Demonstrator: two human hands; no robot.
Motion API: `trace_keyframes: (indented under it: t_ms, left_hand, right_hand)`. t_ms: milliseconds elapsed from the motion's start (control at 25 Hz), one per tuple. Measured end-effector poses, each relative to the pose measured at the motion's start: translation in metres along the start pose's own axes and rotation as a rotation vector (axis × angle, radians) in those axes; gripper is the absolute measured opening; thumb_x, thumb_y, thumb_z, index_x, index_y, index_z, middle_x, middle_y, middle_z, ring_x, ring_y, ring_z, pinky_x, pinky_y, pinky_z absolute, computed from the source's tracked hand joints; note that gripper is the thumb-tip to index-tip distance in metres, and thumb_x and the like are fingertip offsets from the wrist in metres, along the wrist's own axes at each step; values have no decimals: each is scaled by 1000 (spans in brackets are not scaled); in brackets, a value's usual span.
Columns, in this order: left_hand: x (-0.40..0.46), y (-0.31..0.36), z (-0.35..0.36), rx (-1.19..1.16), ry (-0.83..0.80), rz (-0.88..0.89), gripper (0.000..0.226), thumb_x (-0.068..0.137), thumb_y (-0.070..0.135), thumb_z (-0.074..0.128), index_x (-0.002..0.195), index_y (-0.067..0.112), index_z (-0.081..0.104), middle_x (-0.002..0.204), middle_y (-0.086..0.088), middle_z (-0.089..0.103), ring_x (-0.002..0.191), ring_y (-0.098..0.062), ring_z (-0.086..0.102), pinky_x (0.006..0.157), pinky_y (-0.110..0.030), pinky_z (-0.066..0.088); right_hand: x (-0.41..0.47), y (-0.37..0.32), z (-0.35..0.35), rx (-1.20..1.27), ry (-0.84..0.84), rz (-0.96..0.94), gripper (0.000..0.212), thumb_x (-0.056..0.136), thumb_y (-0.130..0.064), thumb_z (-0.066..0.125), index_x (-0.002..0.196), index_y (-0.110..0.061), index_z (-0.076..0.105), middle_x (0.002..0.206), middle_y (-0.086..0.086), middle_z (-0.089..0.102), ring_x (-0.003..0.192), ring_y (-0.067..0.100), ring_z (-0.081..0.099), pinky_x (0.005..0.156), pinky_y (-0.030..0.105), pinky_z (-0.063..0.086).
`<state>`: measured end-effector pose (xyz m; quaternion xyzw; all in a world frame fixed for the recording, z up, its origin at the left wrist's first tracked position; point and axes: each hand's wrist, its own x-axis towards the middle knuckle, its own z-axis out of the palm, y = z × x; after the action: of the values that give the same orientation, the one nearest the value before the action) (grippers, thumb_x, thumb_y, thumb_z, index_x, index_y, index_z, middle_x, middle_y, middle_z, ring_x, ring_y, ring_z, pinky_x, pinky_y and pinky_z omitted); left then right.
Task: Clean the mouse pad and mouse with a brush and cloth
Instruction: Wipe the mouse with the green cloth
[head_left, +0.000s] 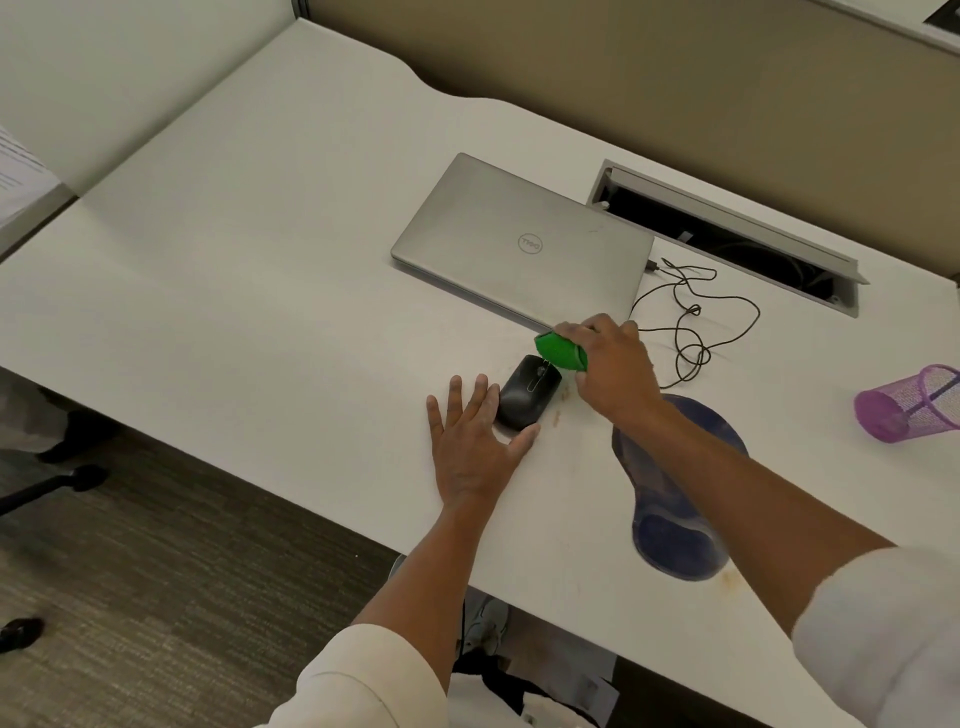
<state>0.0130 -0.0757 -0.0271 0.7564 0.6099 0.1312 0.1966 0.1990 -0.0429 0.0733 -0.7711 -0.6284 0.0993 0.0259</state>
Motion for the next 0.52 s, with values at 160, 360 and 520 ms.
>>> trace_keyframes:
  t_ms: [160, 360, 520]
  left_hand:
    - [0, 1, -1, -5, -17, 0, 86, 90, 80, 36, 157, 25, 37, 166, 6, 30, 158, -20, 5, 127, -48, -7]
    - [1, 1, 0, -14, 2, -2, 87, 89, 81, 34, 156, 25, 38, 165, 6, 32, 158, -21, 7, 127, -49, -7]
    - [1, 2, 1, -28, 6, -23, 85, 88, 81, 37, 157, 31, 34, 163, 11, 33, 158, -19, 8, 127, -50, -4]
  right_hand:
    - [1, -30, 13, -168, -70, -42, 65, 80, -7, 65, 137, -35, 54, 129, 3, 50, 112, 33, 44, 90, 43, 45]
    - [20, -53, 0, -424, -84, -221, 40, 91, -13, 56, 126, -32, 62, 126, 3, 50, 117, 35, 42, 89, 44, 40]
    - [4, -84, 7, -508, -123, -400, 30, 96, -21, 53, 122, -30, 65, 125, 1, 50, 123, 36, 39, 92, 46, 40]
